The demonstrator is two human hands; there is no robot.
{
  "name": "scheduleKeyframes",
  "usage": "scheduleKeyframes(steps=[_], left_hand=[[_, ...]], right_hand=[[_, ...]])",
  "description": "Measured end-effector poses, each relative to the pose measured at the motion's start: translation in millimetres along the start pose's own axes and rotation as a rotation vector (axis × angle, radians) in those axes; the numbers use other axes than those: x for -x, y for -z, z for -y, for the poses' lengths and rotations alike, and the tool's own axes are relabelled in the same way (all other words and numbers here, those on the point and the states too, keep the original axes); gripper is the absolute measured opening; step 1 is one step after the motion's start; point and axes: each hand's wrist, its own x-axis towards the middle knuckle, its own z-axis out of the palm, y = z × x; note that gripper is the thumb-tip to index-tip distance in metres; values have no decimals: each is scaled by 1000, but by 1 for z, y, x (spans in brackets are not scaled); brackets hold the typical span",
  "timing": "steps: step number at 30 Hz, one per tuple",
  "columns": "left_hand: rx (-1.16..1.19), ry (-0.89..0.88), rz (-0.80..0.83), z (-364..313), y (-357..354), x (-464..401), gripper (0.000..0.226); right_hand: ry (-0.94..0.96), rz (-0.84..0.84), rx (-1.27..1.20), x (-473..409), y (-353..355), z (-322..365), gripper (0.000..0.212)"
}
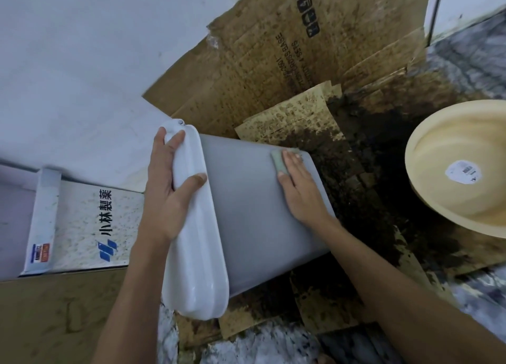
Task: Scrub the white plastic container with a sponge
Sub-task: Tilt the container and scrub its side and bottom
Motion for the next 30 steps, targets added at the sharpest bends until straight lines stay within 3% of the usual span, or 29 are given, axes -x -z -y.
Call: scheduleKeyframes(steps=[5, 8, 11, 16, 20, 23, 27, 30], left_hand=[[-8, -10, -1, -5, -6, -9, 71], [-1, -9, -17, -1, -5, -11, 70], [0, 10, -5, 7, 0, -9, 70], [17, 25, -11, 11, 4, -6, 71], [39, 33, -5, 11, 3, -10, 70], [32, 55, -12, 16, 6, -8, 71], [32, 77, -14, 23, 11, -7, 72], [23, 67, -11, 25, 11, -6, 71]], right_hand=[[-116, -6, -54, -50, 10, 12, 52], [86, 45, -40, -21, -7, 31, 56], [211, 71, 19, 25, -12, 9, 55], [-94, 3, 79, -3, 10, -49, 53], [-139, -12, 56, -54, 12, -42, 51], [-48, -2, 50, -62, 7, -19, 49], [141, 77, 38, -4, -4, -8, 53], [108, 32, 56, 33, 3, -34, 53]])
